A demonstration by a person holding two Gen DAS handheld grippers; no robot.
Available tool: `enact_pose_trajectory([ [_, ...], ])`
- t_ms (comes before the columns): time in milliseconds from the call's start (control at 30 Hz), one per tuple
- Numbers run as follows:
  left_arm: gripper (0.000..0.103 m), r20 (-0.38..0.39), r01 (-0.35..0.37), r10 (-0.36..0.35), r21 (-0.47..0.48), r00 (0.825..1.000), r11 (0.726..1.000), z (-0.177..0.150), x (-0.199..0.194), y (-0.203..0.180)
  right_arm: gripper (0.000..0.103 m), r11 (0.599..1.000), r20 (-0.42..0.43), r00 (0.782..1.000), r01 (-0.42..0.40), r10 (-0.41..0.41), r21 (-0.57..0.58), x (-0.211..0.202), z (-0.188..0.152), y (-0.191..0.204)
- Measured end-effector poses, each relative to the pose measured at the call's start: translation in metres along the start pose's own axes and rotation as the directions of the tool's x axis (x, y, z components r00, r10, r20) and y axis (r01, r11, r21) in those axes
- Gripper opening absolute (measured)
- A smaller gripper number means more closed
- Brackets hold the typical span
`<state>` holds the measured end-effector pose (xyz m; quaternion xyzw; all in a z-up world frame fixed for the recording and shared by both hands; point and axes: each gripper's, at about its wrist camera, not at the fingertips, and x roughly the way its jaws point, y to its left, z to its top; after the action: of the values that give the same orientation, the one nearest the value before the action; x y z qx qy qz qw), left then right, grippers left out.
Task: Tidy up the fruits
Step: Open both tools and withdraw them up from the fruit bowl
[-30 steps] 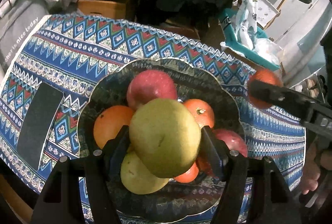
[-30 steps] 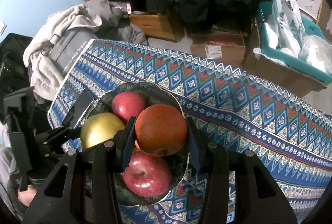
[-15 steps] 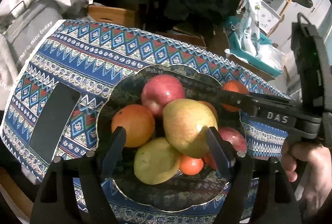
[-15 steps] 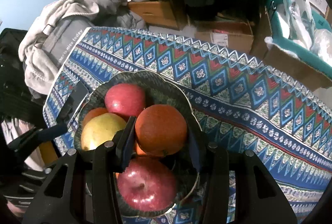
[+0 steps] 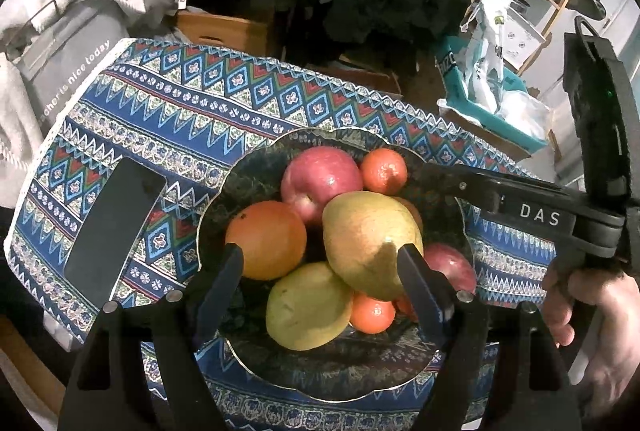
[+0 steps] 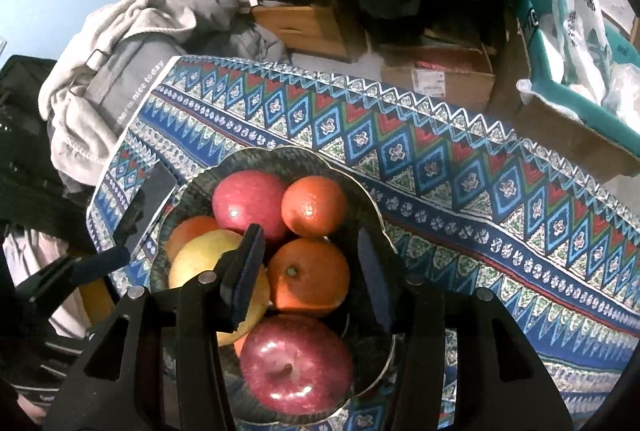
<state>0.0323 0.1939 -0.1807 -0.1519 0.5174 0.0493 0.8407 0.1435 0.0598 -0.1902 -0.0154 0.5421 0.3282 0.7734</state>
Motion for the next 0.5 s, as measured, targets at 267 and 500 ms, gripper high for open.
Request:
enact_pose_trajectory([
  [267, 0.081, 0.032, -0.007, 0.006, 0.008, 0.999, 1.0, 0.001, -0.02, -0.005, 0.061, 0.997, 0.072, 0.995, 0.074, -0.072, -0.025, -0.036, 0.002, 0.007],
  [500, 0.081, 0.068, -0.009, 0.008, 0.015, 0.998, 1.0, 0.002, -0.041, -0.009, 0.061, 0.992, 0.123, 0.985, 0.123, -0.119, -0.029, -0.072, -0.003, 0.013],
])
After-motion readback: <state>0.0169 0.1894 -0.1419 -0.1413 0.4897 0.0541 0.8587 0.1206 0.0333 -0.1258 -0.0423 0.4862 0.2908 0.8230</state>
